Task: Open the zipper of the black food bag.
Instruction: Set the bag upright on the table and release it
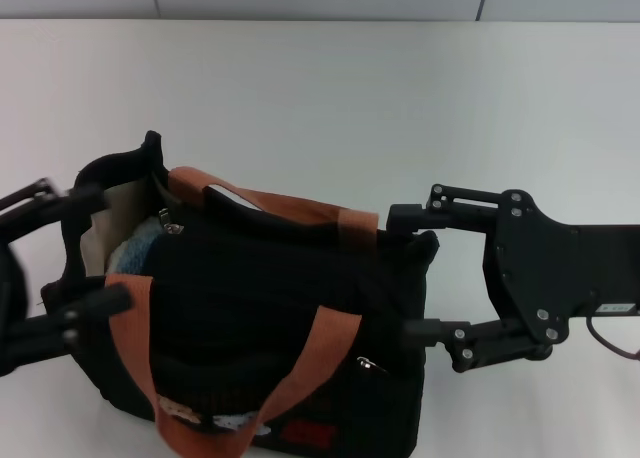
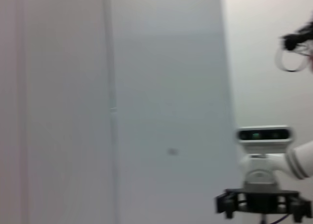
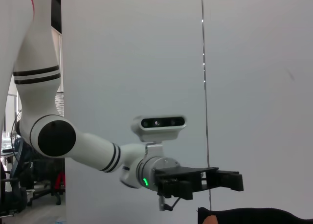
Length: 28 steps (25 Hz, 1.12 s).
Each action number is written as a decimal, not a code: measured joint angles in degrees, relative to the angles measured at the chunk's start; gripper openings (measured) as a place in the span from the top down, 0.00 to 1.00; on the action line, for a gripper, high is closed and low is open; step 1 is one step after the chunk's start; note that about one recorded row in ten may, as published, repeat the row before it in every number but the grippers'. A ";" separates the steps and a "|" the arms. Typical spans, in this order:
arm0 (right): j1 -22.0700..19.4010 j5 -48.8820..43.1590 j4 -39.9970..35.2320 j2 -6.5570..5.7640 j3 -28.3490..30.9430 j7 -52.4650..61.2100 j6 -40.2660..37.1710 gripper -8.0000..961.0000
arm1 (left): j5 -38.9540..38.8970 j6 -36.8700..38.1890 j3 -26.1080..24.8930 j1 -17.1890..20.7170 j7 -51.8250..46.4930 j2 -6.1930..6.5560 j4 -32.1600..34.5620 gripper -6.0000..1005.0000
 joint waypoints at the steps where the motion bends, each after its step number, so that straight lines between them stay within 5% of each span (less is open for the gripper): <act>1: -0.19 0.04 0.04 -0.02 0.02 0.00 -0.10 0.12 | -0.05 0.02 -0.95 1.13 0.46 0.52 -1.21 0.19; 7: -0.43 0.12 0.05 -0.13 0.02 0.00 0.06 0.12 | 1.30 -0.15 -4.76 6.37 5.64 2.43 -7.03 0.19; 13: -0.16 0.18 0.02 -0.14 -0.01 0.00 0.20 0.12 | 4.41 -1.93 -6.50 6.63 14.93 2.47 -14.66 0.19; 21: -0.15 0.19 -0.06 -0.13 -0.01 0.00 0.21 0.12 | 9.11 -7.87 -7.01 0.03 17.10 -0.93 -17.71 0.19; 28: -0.29 0.43 -0.28 -0.13 -0.01 0.00 0.15 0.12 | 8.78 -7.91 -10.42 -0.18 27.89 -2.88 -20.98 0.29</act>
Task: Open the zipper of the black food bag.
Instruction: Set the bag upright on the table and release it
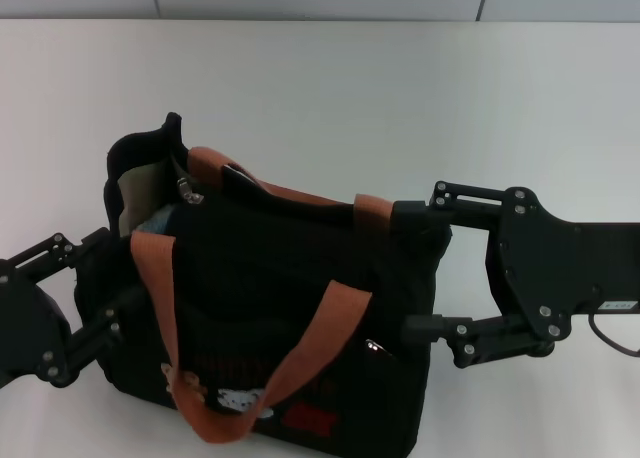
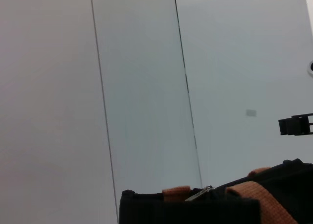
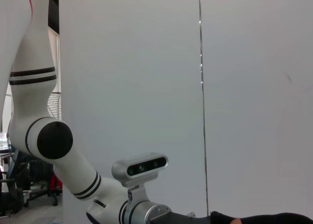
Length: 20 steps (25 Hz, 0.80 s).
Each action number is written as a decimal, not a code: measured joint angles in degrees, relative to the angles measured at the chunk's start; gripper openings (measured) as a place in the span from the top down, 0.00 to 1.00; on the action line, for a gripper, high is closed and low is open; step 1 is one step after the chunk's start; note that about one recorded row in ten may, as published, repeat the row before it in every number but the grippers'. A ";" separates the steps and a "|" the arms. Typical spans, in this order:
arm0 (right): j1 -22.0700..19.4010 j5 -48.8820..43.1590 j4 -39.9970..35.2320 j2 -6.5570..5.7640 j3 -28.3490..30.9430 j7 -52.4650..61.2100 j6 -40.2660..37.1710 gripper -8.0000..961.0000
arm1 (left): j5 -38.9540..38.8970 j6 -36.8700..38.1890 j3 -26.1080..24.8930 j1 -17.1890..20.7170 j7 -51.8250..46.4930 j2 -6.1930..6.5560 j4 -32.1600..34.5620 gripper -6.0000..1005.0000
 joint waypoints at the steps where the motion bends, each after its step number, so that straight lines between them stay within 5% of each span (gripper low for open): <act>1: 0.00 0.15 -0.03 0.00 0.00 0.00 -0.01 0.12 | 0.01 -0.02 -0.10 -0.02 0.29 -0.06 -0.11 0.34; 9: -0.13 1.24 0.02 0.00 0.16 0.00 -0.13 0.13 | -0.29 -0.60 -0.35 -0.31 0.78 -0.12 -1.39 0.68; 20: -1.02 4.54 0.38 -0.06 3.93 1.46 -0.77 0.15 | -1.86 2.36 -0.60 -3.23 4.38 -0.32 -1.29 0.78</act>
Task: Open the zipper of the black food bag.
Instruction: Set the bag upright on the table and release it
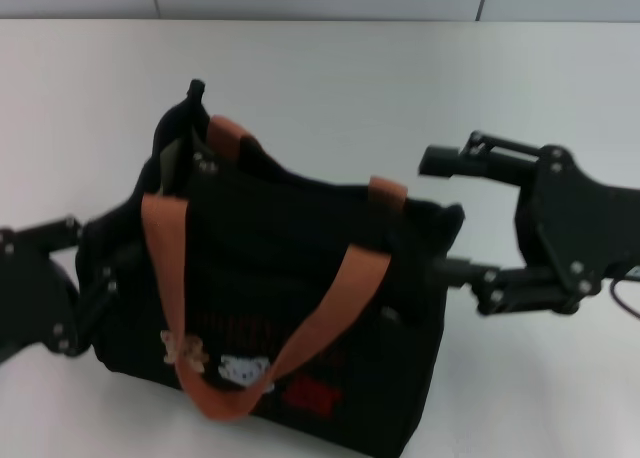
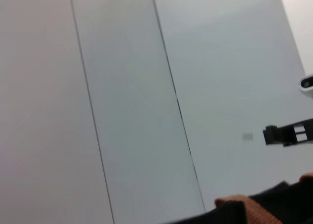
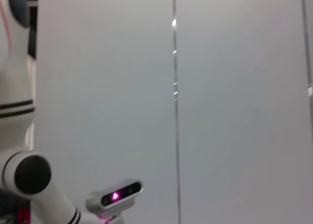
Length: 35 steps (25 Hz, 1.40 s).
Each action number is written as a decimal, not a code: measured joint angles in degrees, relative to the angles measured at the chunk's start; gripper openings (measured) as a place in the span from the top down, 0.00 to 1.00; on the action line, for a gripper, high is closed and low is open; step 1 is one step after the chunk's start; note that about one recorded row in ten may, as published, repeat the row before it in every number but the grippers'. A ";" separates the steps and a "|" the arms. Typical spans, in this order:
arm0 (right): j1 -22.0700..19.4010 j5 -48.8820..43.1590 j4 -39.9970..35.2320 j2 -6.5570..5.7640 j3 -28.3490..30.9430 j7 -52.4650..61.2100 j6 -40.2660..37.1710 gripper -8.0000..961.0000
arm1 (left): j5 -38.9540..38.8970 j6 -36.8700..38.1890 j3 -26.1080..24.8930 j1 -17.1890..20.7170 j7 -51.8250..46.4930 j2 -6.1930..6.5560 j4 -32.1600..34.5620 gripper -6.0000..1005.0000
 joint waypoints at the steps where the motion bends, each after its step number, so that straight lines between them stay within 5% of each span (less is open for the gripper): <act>1: 0.00 0.00 0.00 0.00 0.00 0.00 0.00 0.15 | -0.52 0.19 0.00 -0.62 0.36 0.00 0.27 0.78; 8: -0.44 0.61 -0.46 -0.21 4.97 5.74 -0.07 0.17 | -3.21 2.91 0.50 -7.04 4.53 -0.13 8.67 0.79; 14: -0.14 -3.23 -9.06 -0.41 8.74 20.38 2.11 0.18 | -4.03 4.27 4.68 -12.84 10.49 -0.10 16.23 0.79; 23: 1.57 -9.18 -26.13 -0.31 8.44 34.32 6.35 0.19 | -4.01 1.74 10.77 -13.36 19.38 -0.07 17.00 0.79; 28: 8.06 -18.45 -36.61 -0.67 8.42 58.63 7.08 0.20 | -4.09 2.03 10.96 -13.36 20.10 -0.08 17.09 0.79; 35: 19.53 -25.95 -39.54 -4.38 8.44 82.62 0.55 0.21 | -4.17 1.89 11.74 -14.00 20.44 -0.16 17.72 0.80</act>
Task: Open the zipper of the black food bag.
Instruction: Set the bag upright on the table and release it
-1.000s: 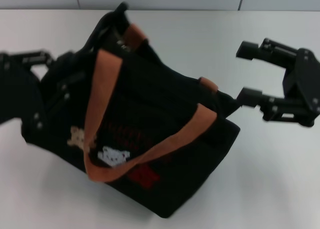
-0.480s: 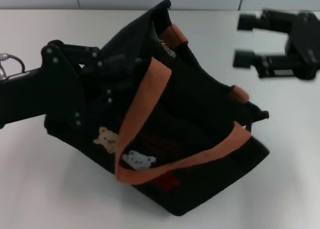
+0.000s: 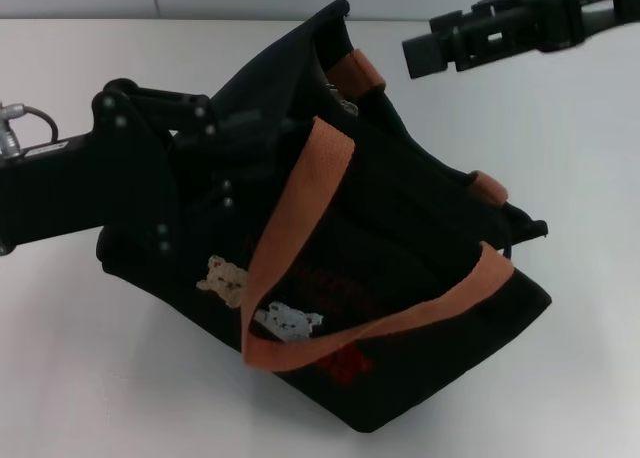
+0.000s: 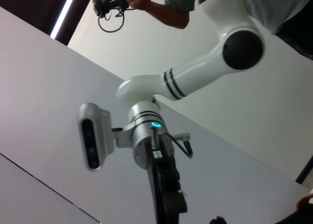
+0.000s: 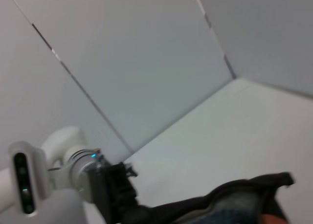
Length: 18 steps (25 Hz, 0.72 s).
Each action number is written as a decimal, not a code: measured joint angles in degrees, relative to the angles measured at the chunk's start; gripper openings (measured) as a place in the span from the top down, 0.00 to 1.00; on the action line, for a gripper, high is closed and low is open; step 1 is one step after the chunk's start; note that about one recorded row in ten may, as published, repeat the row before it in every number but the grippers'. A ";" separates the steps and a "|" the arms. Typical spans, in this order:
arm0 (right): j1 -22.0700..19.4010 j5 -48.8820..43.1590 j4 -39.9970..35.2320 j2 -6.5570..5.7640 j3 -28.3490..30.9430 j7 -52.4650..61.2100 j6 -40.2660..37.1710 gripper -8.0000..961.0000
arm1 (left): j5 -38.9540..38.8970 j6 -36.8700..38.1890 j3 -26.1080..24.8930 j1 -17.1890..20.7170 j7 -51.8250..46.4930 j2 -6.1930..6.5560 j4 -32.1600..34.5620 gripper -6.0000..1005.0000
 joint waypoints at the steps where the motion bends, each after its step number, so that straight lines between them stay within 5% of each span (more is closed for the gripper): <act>1: 1.58 -0.08 0.62 -0.52 0.19 2.04 -0.77 0.21 | -0.01 -0.05 0.06 -0.06 0.03 0.00 0.21 0.80; 4: 5.88 -0.35 2.75 -1.95 0.31 8.13 -3.46 0.22 | -0.02 -0.15 0.54 -0.15 0.40 0.00 1.16 0.80; 14: 9.95 -6.05 9.75 -1.74 -0.28 9.87 -2.96 0.24 | -0.06 -0.51 0.73 -0.60 0.96 -0.01 1.32 0.80; 18: 10.70 -7.03 10.52 -1.54 -0.48 9.51 -2.05 0.38 | -0.06 -0.57 0.75 -0.68 0.96 -0.01 1.31 0.80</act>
